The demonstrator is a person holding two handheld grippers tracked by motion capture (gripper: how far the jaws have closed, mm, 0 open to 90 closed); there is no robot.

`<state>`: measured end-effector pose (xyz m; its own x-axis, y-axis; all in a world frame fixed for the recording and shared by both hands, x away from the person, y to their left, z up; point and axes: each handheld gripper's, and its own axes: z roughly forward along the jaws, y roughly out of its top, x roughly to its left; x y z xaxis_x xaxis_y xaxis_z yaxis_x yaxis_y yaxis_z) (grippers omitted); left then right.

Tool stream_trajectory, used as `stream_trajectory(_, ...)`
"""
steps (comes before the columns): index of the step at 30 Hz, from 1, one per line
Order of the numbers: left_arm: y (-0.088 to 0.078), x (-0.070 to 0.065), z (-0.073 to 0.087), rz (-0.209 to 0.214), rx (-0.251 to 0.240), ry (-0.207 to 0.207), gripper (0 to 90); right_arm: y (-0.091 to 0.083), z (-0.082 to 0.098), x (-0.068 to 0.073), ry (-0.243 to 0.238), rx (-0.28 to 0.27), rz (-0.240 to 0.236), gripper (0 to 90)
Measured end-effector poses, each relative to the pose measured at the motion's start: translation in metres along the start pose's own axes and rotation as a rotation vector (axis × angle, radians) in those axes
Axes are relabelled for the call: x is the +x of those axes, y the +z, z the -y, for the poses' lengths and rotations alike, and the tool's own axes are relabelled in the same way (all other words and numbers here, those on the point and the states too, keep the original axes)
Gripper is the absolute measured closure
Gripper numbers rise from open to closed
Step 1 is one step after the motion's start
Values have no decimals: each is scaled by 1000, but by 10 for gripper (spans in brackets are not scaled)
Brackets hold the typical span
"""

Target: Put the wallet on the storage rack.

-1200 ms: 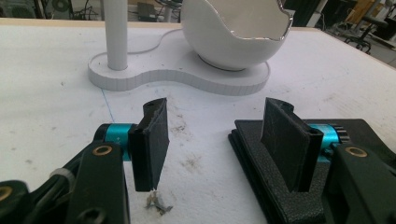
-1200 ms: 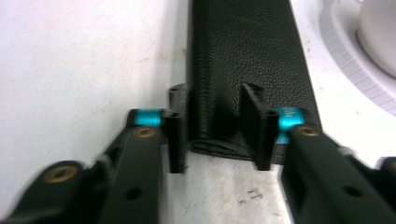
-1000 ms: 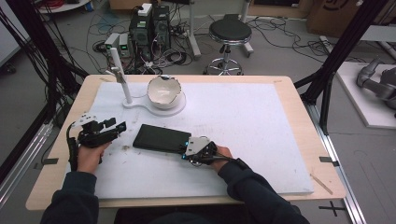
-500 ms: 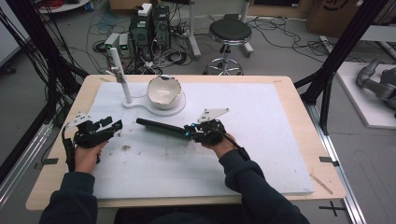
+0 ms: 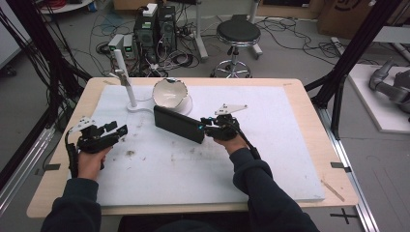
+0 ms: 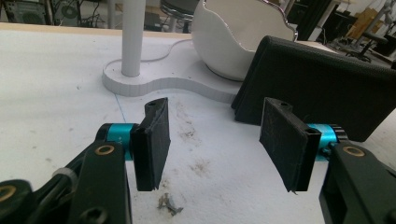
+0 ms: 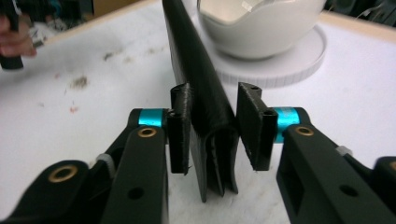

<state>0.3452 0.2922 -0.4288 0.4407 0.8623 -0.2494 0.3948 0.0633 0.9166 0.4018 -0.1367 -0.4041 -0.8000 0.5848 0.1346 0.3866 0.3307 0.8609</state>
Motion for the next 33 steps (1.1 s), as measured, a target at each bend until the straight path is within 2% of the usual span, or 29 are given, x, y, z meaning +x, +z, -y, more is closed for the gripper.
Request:
stream_trajectory(2,0,0,0,1,-2,1,424,6,3,0,-10,36,-19,648)
stream_trajectory(6,-1,0,0,3,-3,0,425,15,5,3,-21,57,-20,567)
stream_trajectory(8,-1,0,0,3,-3,1,425,16,7,1,-27,52,4,480)
stream_trajectory(11,-1,0,0,4,-2,-1,425,16,7,-1,-32,47,0,454)
stream_trajectory(16,-1,-1,1,6,0,-1,424,18,14,1,-89,50,-15,409)
stream_trajectory(19,0,-1,1,6,3,1,425,22,19,2,-93,59,-31,399)
stream_trajectory(22,0,-1,1,5,4,6,425,26,20,3,-106,62,-42,420)
stream_trajectory(26,1,-3,1,11,13,12,428,33,24,3,-125,80,-24,423)
stream_trajectory(28,1,-3,1,8,14,15,428,36,27,2,-119,95,-21,446)
stream_trajectory(30,1,-3,1,9,14,14,429,39,28,1,-122,110,-20,563)
stream_trajectory(32,0,-3,1,7,15,14,429,38,28,1,-121,106,-26,740)
stream_trajectory(33,0,-3,1,8,14,11,430,37,28,2,-126,103,-29,761)
